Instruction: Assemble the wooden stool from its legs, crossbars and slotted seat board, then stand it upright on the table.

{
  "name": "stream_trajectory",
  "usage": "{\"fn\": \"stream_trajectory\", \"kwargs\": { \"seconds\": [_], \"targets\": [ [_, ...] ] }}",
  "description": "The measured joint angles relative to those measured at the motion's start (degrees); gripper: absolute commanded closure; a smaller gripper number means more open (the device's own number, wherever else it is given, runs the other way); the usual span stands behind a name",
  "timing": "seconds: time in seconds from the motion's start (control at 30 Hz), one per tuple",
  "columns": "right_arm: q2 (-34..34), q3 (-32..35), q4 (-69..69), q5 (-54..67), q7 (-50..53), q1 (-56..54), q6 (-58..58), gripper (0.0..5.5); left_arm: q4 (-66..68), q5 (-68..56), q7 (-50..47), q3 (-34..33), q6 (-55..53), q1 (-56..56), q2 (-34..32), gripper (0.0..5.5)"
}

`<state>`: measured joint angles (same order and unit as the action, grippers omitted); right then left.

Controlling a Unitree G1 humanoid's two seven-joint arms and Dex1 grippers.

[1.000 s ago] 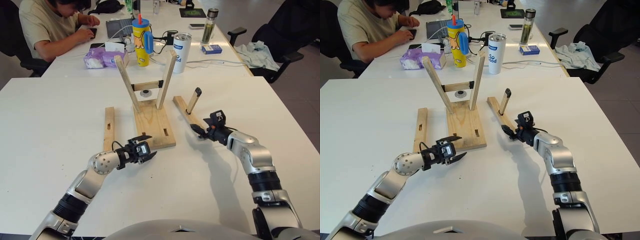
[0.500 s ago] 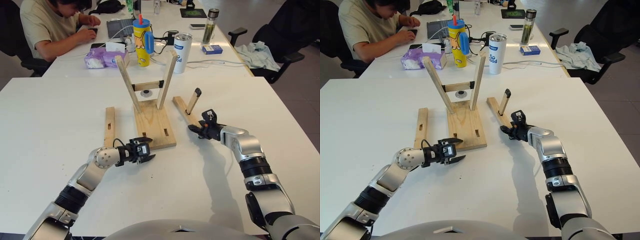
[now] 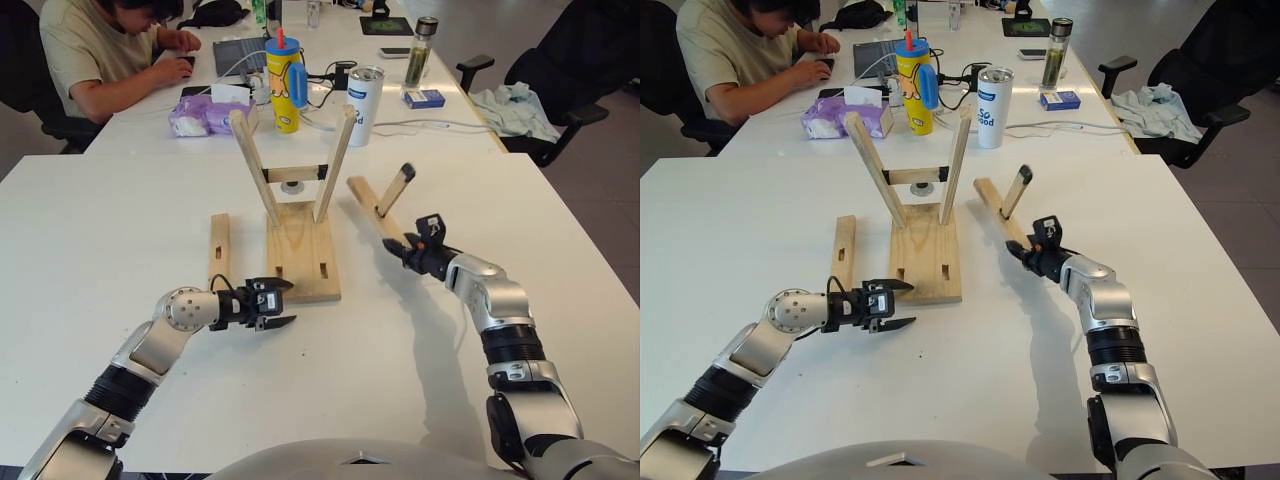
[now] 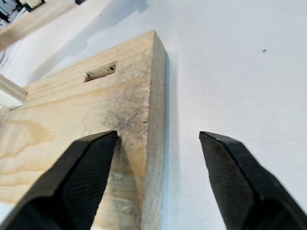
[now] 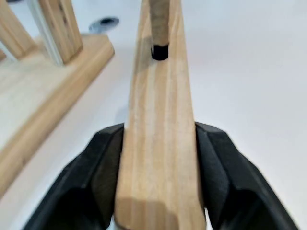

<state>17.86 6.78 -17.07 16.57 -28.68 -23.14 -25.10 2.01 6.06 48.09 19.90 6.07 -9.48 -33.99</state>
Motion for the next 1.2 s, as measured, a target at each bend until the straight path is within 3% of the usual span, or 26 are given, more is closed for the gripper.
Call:
{"fn": "stream_trajectory", "kwargs": {
  "seconds": [0.17,0.33,0.47,0.63,0.9,1.13,1.2],
  "targets": [
    [-1.89,5.34,3.23,4.72,0.55,-0.22,4.40,3.45,-2.77,-14.92,-4.76,-10.09,-6.54,-0.81,7.42,2.33],
    [-1.54,8.25,12.17,13.68,-3.90,-0.88,2.75,3.45,-10.01,-34.43,-3.46,-17.99,-22.56,-2.69,9.04,1.57],
    [1.58,7.79,22.16,28.36,-11.21,-1.42,-11.04,3.45,-13.77,-54.81,-2.71,-25.23,-38.99,-5.19,8.72,0.90],
    [3.16,4.08,25.06,40.37,-18.71,-2.07,-24.66,3.45,-13.42,-65.17,-3.58,-28.69,-48.13,-9.61,8.41,0.12],
    [7.12,1.67,19.15,46.02,-29.67,-1.94,-35.14,3.45,-9.71,-71.47,-4.76,-30.75,-54.01,-14.44,9.07,0.10],
    [10.92,-1.56,19.74,43.95,-36.21,-1.48,-34.77,3.45,-9.65,-77.20,-6.94,-32.04,-57.15,-17.11,11.19,0.10],
    [12.29,-2.85,19.97,41.95,-38.04,-0.80,-33.64,3.45,-9.73,-78.66,-7.33,-32.31,-58.21,-17.14,11.19,0.45]
  ]
}}
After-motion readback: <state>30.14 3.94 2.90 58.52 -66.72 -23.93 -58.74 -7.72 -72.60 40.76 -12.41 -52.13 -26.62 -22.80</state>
